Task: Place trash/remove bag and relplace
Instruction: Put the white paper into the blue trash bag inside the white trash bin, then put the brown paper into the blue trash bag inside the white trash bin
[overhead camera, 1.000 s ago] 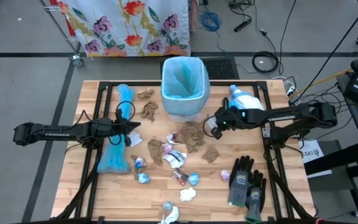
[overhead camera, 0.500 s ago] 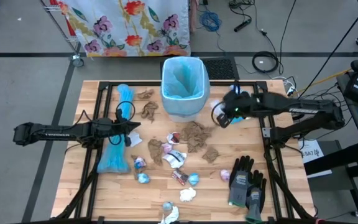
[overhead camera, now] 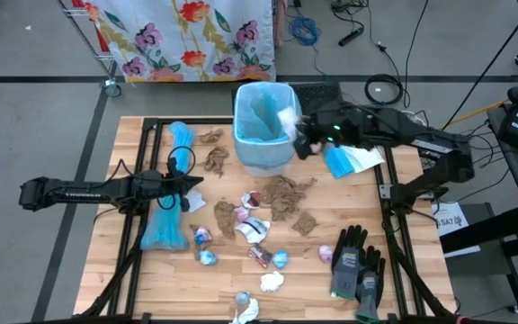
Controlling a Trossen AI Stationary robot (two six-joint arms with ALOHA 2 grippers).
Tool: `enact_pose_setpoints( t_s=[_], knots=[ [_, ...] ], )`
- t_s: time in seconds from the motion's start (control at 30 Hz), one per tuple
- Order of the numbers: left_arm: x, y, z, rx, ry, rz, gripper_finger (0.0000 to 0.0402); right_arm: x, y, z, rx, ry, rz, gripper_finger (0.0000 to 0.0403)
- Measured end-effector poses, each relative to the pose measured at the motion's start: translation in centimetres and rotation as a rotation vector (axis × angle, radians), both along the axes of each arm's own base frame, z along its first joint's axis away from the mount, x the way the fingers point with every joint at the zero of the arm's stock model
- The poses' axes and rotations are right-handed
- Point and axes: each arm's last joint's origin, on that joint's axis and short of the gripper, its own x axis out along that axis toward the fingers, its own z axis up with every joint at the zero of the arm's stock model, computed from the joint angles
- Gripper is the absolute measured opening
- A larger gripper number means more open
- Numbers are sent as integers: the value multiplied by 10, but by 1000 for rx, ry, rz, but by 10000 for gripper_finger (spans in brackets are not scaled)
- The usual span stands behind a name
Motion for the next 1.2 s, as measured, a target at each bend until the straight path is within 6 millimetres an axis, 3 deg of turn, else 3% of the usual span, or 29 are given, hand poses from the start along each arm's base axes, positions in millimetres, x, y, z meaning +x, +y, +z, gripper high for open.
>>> enact_pose_setpoints(
  t_s=[0.27, 0.53, 0.7, 0.87, 1.07, 1.2],
  knots=[
    [0, 0, 0, 0, 0, 0, 2, 57, -34, -8, -114, 26, 20, 2],
    [0, 0, 0, 0, 0, 0, 2, 72, -63, -11, -33, -8, 37, 72],
    [0, 0, 0, 0, 0, 0, 2, 63, -61, -3, -26, -26, 29, 115],
    [0, 0, 0, 0, 0, 0, 2, 36, -44, 16, -7, -36, 40, 132],
    [0, 0, 0, 0, 0, 0, 2, 1, -9, 29, 69, 10, 71, 134],
    [0, 0, 0, 0, 0, 0, 2, -11, 20, 20, 142, 129, 80, 131]
  ],
)
